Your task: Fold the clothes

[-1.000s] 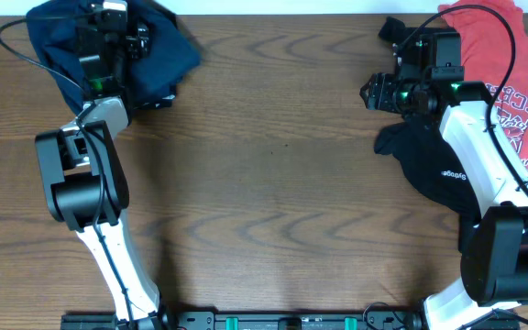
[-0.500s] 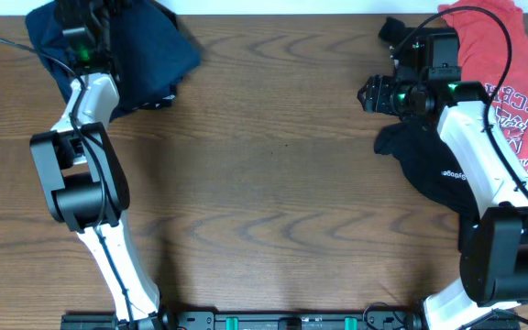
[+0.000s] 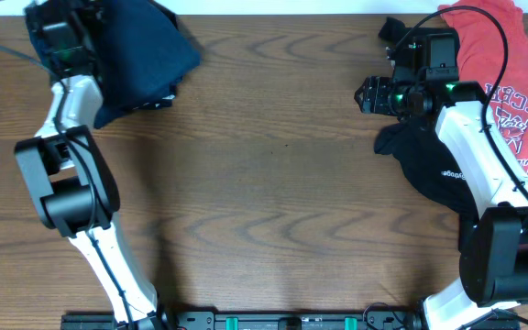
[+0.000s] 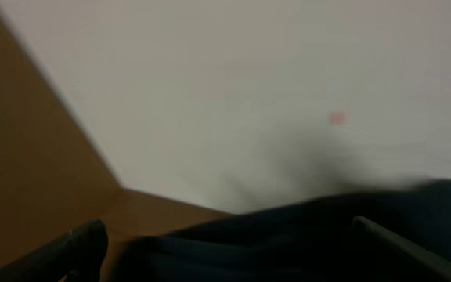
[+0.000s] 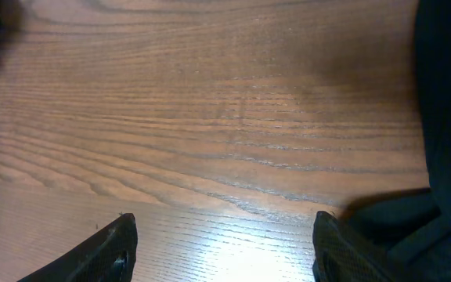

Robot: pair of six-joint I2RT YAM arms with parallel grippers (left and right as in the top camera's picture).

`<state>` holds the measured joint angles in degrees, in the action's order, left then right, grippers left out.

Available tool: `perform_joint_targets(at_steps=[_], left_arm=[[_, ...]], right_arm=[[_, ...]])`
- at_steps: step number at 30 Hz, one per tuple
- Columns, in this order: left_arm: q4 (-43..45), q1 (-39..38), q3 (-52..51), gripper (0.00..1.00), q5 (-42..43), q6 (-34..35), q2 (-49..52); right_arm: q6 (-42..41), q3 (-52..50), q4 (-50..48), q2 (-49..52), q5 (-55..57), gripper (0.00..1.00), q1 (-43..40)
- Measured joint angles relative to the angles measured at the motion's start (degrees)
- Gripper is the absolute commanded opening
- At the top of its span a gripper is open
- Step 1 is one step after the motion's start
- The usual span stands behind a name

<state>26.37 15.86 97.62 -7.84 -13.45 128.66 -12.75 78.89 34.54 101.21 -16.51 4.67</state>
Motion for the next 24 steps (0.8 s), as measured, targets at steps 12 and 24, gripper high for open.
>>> perform_joint_targets(at_steps=[12, 24], left_arm=[[3.1, 2.4, 0.1, 0.98, -1.2, 0.7, 13.0], [2.3, 2.2, 0.8, 0.98, -1.6, 0.9, 12.3]], right_arm=[[0.0, 0.0, 0.0, 0.0, 0.0, 0.7, 0.0], [0.0, 0.0, -0.3, 0.0, -0.7, 0.7, 0.0]])
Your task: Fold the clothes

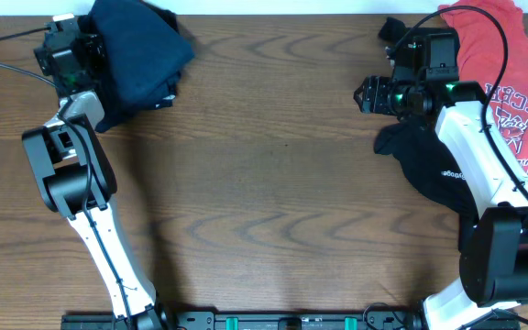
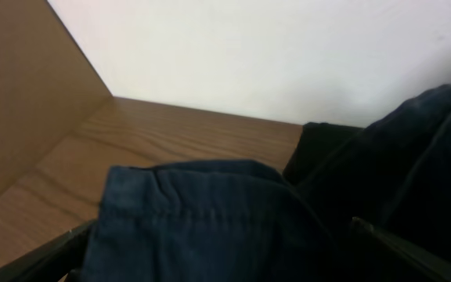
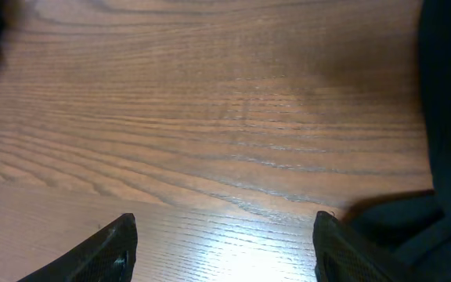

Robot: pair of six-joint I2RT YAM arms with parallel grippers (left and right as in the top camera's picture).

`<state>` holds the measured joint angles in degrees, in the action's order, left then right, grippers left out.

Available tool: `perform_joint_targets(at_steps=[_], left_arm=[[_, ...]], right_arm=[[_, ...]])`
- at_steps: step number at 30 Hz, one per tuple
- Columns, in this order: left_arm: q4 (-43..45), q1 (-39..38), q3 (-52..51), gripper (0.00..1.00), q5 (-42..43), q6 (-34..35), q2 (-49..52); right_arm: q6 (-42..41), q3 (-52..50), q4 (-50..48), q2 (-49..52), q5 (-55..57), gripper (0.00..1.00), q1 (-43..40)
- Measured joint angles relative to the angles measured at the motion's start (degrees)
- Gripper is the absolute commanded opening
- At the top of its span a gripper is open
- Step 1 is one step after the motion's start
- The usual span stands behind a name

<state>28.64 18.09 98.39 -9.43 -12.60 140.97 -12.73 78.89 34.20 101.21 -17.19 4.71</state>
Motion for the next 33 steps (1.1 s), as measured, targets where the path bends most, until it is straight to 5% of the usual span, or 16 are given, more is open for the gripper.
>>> perform_joint_targets(at_steps=[15, 29, 33], left_arm=[[-10.2, -8.5, -0.1, 0.98, 0.1, 0.0, -16.8], [-13.1, -9.8, -0.1, 0.98, 0.2, 0.5, -2.7], [-12.1, -9.9, 0.0, 0.98, 0.2, 0.6, -2.3]], right_arm=[[0.0, 0.0, -0.2, 0.0, -1.3, 0.7, 0.0], [1.5, 0.0, -0.2, 0.0, -1.3, 0.72, 0.0], [1.6, 0.0, -0.2, 0.0, -1.2, 0.83, 0.0]])
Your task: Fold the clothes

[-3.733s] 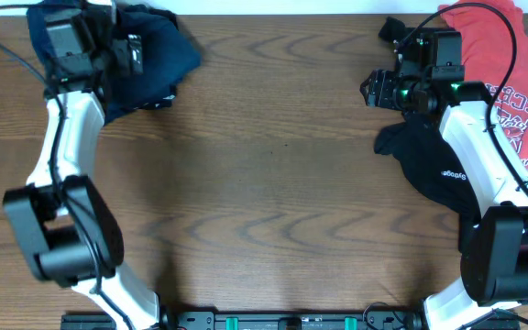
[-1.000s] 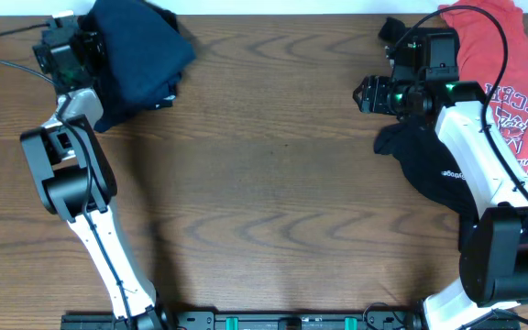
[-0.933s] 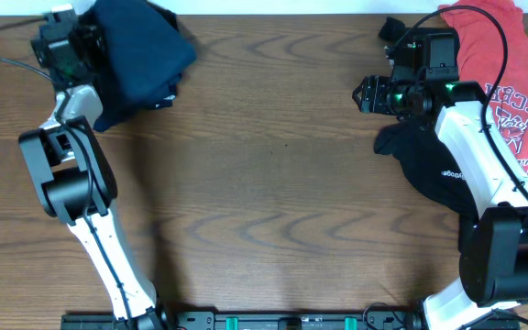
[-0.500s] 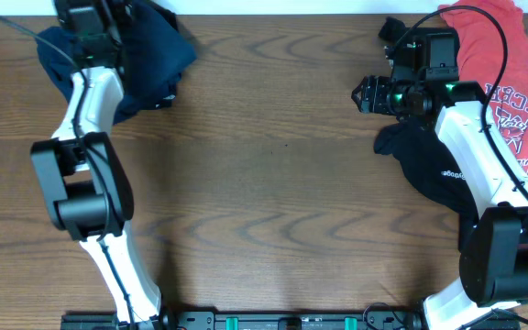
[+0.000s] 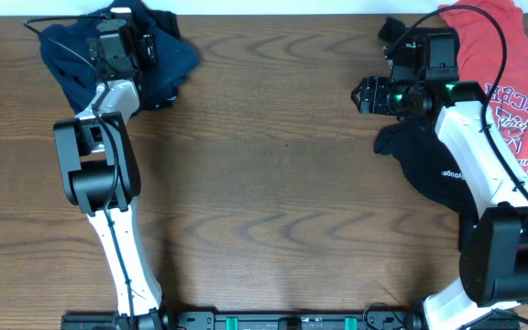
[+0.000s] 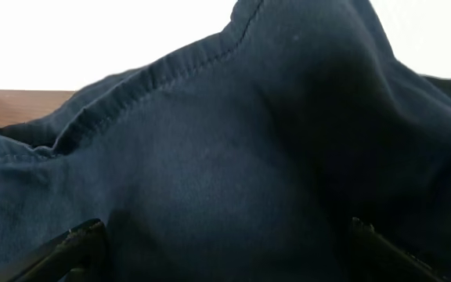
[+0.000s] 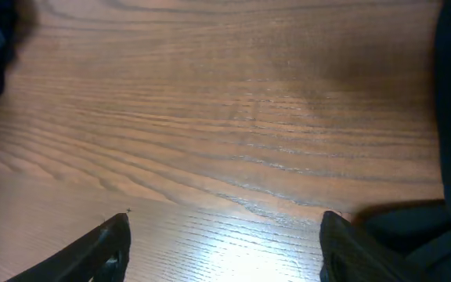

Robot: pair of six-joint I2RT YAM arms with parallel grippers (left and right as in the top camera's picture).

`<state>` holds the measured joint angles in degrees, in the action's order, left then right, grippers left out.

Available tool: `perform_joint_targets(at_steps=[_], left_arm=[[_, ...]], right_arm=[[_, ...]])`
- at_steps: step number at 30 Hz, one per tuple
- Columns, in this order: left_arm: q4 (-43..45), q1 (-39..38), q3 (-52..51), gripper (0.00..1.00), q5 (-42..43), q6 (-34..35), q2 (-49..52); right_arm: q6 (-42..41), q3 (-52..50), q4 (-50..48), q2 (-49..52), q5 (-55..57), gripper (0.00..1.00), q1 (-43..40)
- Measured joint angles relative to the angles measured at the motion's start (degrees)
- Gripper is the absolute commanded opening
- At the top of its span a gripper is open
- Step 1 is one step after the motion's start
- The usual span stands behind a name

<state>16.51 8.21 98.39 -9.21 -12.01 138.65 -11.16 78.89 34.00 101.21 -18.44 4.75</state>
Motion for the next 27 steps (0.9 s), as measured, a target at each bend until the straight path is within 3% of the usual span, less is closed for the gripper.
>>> perform_joint_targets(at_steps=[4, 8, 15, 21, 27], left_arm=[[1.3, 0.0, 0.0, 0.98, 0.0, 0.0, -0.2], [-1.3, 0.0, -0.1, 0.98, 0.0, 0.0, -2.2], [-16.4, -0.2, -0.8, 0.98, 0.0, 0.9, -17.2], [-31.8, -1.4, -0.7, 0.98, -0.2, 6.4, -34.2], [-41.7, -2.7, -0.6, 0.98, -0.2, 8.7, -43.0]], right_arm=[[0.4, 0.0, -0.9, 0.0, 0.0, 0.99, 0.0], [1.7, 0.1, -1.7, 0.0, 0.0, 0.99, 0.0], [6.3, 5.7, 2.9, -0.5, 1.0, 0.99, 0.0], [8.2, 14.8, 15.8, -6.3, 7.0, 0.99, 0.0], [8.8, 19.5, 27.8, -17.9, 10.3, 0.99, 0.0]])
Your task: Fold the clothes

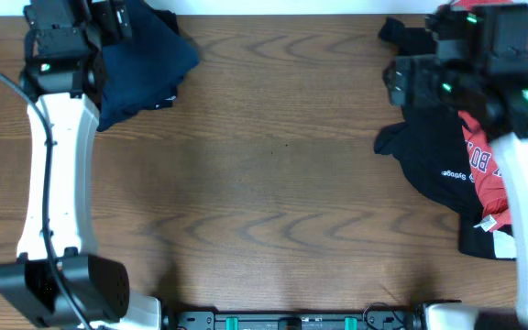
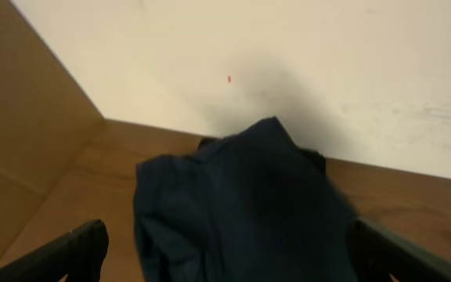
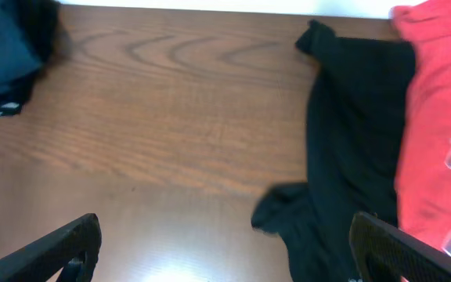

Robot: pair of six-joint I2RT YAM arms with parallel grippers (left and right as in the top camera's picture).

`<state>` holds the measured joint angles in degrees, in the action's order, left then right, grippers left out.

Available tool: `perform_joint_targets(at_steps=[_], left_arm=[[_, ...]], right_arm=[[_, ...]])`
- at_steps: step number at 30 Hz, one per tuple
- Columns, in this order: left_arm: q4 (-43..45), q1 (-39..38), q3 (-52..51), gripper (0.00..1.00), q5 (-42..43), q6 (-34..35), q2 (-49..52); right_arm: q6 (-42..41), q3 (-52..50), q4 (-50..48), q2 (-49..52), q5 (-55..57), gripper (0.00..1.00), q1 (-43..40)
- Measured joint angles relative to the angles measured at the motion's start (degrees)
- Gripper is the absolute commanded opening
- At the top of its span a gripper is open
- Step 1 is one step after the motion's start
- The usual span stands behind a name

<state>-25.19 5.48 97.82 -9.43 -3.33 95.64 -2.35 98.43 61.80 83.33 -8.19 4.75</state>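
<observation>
A crumpled navy garment point(image 1: 145, 57) lies in a heap at the table's far left corner, against the white wall. My left gripper point(image 2: 225, 239) hangs high above the navy garment point(image 2: 241, 200), open, with nothing between its fingers. A black garment point(image 1: 429, 160) lies bunched at the far right, with a red printed garment point(image 3: 445, 117) partly over it. My right gripper point(image 3: 225, 231) is also raised and open, above the bare wood just left of the black garment point(image 3: 351, 141). In the overhead view the right arm point(image 1: 484, 64) hides most of the red cloth.
The brown wooden table point(image 1: 273, 183) stretches between the two heaps. A white wall point(image 2: 288, 70) runs along the far edge. A black rail point(image 1: 291, 321) with the arm bases sits at the near edge.
The left gripper was pressed close to the navy cloth; now it is well above it, empty. The right gripper has also risen from low over the table, and its view takes in both heaps.
At first the left gripper was at the far left corner beside the navy garment, then at its hem, then right against the cloth. The right gripper stayed open, low over bare wood next to the black garment. Now both arms are raised, holding nothing.
</observation>
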Motion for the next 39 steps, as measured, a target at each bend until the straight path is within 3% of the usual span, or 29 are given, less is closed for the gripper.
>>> perform_joint_targets(at_steps=[10, 26, 30, 39], left_arm=[[-1.6, 0.0, 0.0, 0.98, 0.0, 0.6, -0.8], [-1.6, 0.0, 0.0, 0.98, 0.0, 0.6, -0.8], [-1.6, 0.0, 0.0, 0.98, 0.0, 0.6, -0.8], [-1.6, 0.0, 0.0, 0.98, 0.0, 0.6, -0.8]], right_arm=[[0.0, 0.6, 5.8, -18.4, -1.3, 0.99, 0.0], [0.5, 0.3, 11.5, -28.0, -0.5, 0.99, 0.0], [0.5, -6.4, 4.7, -30.8, 0.9, 0.99, 0.0], [1.2, -45.6, -28.3, -51.4, 2.2, 0.99, -0.1]])
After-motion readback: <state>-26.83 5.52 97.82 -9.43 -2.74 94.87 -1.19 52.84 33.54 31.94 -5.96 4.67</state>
